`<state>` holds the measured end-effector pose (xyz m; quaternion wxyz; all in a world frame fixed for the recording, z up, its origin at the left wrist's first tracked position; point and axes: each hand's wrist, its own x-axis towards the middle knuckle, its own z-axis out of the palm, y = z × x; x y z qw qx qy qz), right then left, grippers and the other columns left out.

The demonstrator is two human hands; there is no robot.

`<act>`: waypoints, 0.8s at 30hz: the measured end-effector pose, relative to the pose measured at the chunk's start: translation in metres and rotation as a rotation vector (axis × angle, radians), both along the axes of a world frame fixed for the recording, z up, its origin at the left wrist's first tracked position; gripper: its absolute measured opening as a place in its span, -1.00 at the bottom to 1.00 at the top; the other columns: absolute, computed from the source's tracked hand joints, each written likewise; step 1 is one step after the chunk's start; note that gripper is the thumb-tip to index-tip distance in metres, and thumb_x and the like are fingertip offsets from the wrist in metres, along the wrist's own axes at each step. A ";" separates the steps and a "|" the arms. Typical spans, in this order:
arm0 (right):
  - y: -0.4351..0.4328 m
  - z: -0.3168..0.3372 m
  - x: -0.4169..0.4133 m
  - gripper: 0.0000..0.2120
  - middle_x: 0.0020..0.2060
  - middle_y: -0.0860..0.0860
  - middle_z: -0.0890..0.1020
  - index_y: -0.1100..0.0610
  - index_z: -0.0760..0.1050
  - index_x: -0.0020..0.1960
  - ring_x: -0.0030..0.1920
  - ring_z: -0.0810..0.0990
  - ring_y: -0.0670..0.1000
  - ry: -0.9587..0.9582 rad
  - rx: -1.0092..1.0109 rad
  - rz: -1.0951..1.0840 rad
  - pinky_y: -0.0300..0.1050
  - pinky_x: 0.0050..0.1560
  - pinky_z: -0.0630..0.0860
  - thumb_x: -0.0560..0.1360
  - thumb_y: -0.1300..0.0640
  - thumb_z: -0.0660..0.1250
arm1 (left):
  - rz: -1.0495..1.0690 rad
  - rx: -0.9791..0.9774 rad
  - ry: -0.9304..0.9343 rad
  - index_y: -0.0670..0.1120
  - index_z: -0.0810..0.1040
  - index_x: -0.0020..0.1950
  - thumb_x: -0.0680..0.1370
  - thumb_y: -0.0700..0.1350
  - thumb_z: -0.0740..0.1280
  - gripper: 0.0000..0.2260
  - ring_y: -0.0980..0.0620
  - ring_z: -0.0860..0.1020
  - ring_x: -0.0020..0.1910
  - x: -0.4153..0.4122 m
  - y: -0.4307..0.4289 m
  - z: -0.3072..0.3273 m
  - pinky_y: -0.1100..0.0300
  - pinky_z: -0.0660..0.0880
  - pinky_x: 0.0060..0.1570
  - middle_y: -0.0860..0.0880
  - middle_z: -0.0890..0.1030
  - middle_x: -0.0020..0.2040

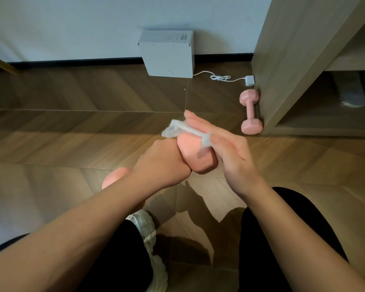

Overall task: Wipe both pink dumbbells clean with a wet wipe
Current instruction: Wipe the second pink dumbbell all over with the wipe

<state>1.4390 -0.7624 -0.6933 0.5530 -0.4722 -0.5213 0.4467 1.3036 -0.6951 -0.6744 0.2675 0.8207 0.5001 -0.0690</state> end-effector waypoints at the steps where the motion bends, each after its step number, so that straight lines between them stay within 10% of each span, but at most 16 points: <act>1: -0.003 -0.001 0.000 -0.63 0.39 0.06 0.47 0.10 0.42 0.35 0.45 0.37 -0.03 -0.011 0.050 0.007 0.16 0.48 0.25 0.61 0.24 0.05 | 0.038 -0.024 -0.020 -0.05 0.52 -0.17 0.46 -0.14 0.29 -0.97 0.04 0.55 -0.28 0.001 0.001 0.002 0.25 0.45 -0.35 0.03 0.55 -0.29; 6: -0.011 -0.017 0.006 -0.62 0.32 0.08 0.55 0.17 0.39 0.42 0.40 0.44 0.01 -0.098 0.009 -0.059 0.26 0.43 0.29 0.64 0.23 0.05 | 0.429 -0.306 -0.267 -0.14 0.50 -0.24 0.47 -0.24 0.39 -0.89 0.09 0.38 -0.59 0.000 0.004 0.006 0.24 0.33 -0.56 -0.04 0.47 -0.45; 14: -0.010 -0.017 0.008 -0.59 0.18 -0.09 0.59 0.18 0.37 0.45 0.24 0.53 -0.17 -0.056 -0.118 -0.126 -0.35 0.15 0.46 0.63 0.13 0.09 | 0.439 -0.346 -0.391 -0.13 0.53 -0.21 0.48 -0.27 0.39 -0.90 0.11 0.40 -0.59 0.004 0.005 0.009 0.27 0.34 -0.59 -0.02 0.49 -0.45; 24: -0.005 -0.014 0.006 -0.65 0.35 0.06 0.52 0.10 0.35 0.41 0.39 0.46 -0.04 -0.210 0.071 -0.129 0.14 0.33 0.46 0.62 0.16 0.15 | 0.172 -0.061 0.043 -0.06 0.47 -0.32 0.50 -0.13 0.31 -0.81 0.11 0.50 -0.57 -0.003 0.017 0.011 0.31 0.47 -0.49 0.01 0.54 -0.48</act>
